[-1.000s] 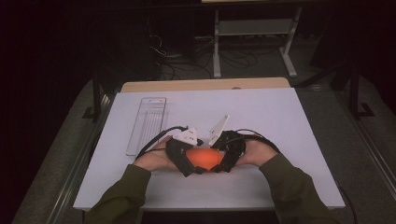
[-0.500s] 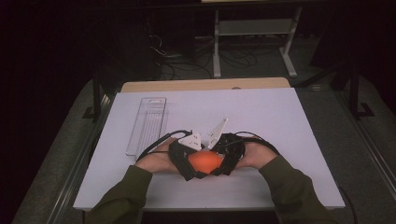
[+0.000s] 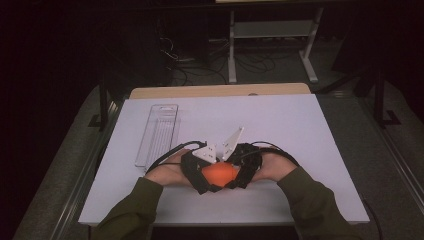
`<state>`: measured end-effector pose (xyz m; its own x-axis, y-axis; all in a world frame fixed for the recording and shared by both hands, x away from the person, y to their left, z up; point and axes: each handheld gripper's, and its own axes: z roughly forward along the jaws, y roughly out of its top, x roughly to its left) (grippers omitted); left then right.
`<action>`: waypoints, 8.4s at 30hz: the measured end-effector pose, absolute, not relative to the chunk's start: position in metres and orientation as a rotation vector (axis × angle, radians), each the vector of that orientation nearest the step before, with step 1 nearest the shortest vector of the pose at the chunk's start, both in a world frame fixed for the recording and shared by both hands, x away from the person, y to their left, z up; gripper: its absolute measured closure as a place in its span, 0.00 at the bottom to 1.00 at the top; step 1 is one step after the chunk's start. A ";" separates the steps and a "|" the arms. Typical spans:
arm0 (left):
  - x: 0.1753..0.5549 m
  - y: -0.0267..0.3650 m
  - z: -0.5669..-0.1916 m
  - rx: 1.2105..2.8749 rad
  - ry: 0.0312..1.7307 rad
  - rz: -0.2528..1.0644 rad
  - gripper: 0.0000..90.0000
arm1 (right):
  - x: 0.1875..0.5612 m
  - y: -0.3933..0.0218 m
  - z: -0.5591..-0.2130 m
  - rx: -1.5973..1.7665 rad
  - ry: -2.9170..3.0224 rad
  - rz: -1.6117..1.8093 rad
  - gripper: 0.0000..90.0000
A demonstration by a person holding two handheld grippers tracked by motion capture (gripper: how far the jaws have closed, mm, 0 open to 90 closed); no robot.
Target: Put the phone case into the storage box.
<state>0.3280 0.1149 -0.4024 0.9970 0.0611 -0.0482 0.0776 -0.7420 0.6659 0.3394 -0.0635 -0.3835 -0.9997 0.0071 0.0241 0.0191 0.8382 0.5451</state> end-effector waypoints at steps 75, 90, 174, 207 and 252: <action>0.328 0.116 -0.409 2.424 0.379 0.032 0.18 | 0.341 -0.106 -0.375 -0.387 -2.987 -1.124 0.01; 0.329 0.116 -0.410 2.391 0.536 0.089 0.18 | 0.331 -0.135 -0.383 -0.761 -2.930 -1.247 0.00; 0.337 0.119 -0.408 2.387 0.669 0.127 0.18 | 0.292 -0.151 -0.418 -1.193 -3.112 -1.384 0.00; 0.338 0.118 -0.409 2.396 0.648 0.116 0.18 | 0.281 -0.140 -0.421 -0.929 -3.445 -1.329 0.00; 0.335 0.114 -0.411 2.348 0.691 0.101 0.18 | 0.271 -0.125 -0.426 -0.579 -3.805 -1.194 0.00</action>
